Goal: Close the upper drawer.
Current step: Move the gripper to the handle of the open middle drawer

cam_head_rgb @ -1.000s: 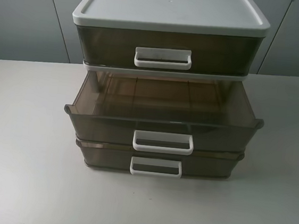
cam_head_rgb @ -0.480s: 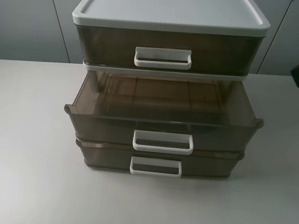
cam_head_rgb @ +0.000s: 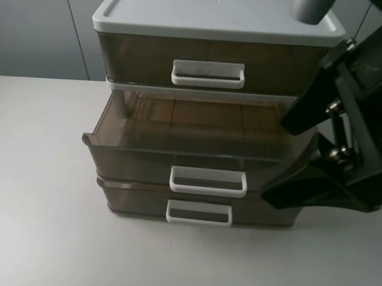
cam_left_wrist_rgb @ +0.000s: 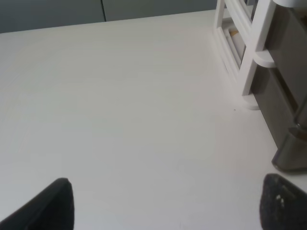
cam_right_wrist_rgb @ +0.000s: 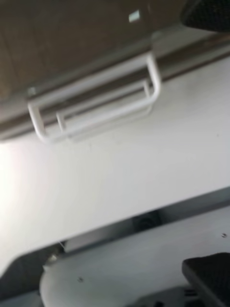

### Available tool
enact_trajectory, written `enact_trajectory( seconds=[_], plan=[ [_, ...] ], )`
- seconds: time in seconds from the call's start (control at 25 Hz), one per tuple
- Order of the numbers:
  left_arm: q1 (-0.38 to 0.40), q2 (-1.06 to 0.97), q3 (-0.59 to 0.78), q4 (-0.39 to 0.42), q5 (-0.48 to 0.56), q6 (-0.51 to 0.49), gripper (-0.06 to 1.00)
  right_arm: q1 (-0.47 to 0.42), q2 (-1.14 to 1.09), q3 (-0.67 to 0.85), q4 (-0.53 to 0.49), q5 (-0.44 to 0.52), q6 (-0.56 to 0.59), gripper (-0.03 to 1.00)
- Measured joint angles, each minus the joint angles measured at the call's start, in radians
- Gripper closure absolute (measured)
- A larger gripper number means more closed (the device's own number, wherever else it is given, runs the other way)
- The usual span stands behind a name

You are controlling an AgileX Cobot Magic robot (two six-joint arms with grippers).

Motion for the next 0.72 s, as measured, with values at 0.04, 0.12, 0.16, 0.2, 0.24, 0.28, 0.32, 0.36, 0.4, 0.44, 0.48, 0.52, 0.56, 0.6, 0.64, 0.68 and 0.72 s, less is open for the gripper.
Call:
enact_trajectory(
  seconds=[0.04, 0.12, 0.16, 0.2, 0.24, 0.28, 0.32, 0.36, 0.4, 0.44, 0.48, 0.52, 0.56, 0.6, 0.64, 0.68, 0.72],
  plan=[
    [0.0, 0.0, 0.0, 0.0, 0.0, 0.0, 0.2, 0.032, 0.025, 0.0, 0.0, 0.0, -0.006, 0.27],
    [0.0, 0.0, 0.0, 0.0, 0.0, 0.0, 0.2, 0.094, 0.067, 0.0, 0.002, -0.002, -0.02, 0.27],
    [0.0, 0.0, 0.0, 0.0, 0.0, 0.0, 0.2, 0.119, 0.089, 0.0, 0.002, -0.002, -0.029, 0.27],
    [0.0, 0.0, 0.0, 0.0, 0.0, 0.0, 0.2, 0.149, 0.106, 0.0, 0.002, -0.002, -0.037, 0.27],
    [0.0, 0.0, 0.0, 0.0, 0.0, 0.0, 0.2, 0.178, 0.127, 0.0, 0.0, -0.002, -0.045, 0.27],
    [0.0, 0.0, 0.0, 0.0, 0.0, 0.0, 0.2, 0.201, 0.148, -0.002, -0.002, -0.002, -0.049, 0.27],
    [0.0, 0.0, 0.0, 0.0, 0.0, 0.0, 0.2, 0.225, 0.171, -0.001, -0.007, -0.002, -0.052, 0.27],
    [0.0, 0.0, 0.0, 0.0, 0.0, 0.0, 0.2, 0.245, 0.19, -0.001, -0.014, -0.002, -0.054, 0.27],
    [0.0, 0.0, 0.0, 0.0, 0.0, 0.0, 0.2, 0.262, 0.213, -0.001, -0.023, -0.006, -0.057, 0.27],
    [0.0, 0.0, 0.0, 0.0, 0.0, 0.0, 0.2, 0.272, 0.236, -0.001, -0.025, -0.011, -0.057, 0.27],
    [0.0, 0.0, 0.0, 0.0, 0.0, 0.0, 0.2, 0.281, 0.258, -0.001, -0.027, -0.022, -0.059, 0.27],
    [0.0, 0.0, 0.0, 0.0, 0.0, 0.0, 0.2, 0.289, 0.274, -0.001, -0.029, -0.035, -0.059, 0.27],
    [0.0, 0.0, 0.0, 0.0, 0.0, 0.0, 0.2, 0.296, 0.293, -0.001, -0.029, -0.047, -0.059, 0.27],
    [0.0, 0.0, 0.0, 0.0, 0.0, 0.0, 0.2, 0.3, 0.309, -0.001, -0.031, -0.062, -0.059, 0.27],
    [0.0, 0.0, 0.0, 0.0, 0.0, 0.0, 0.2, 0.302, 0.321, -0.001, -0.031, -0.076, -0.059, 0.27],
    [0.0, 0.0, 0.0, 0.0, 0.0, 0.0, 0.2, 0.306, 0.334, -0.001, -0.034, -0.089, -0.059, 0.27],
    [0.0, 0.0, 0.0, 0.0, 0.0, 0.0, 0.2, 0.306, 0.346, -0.001, -0.039, -0.095, -0.059, 0.27]
  ],
)
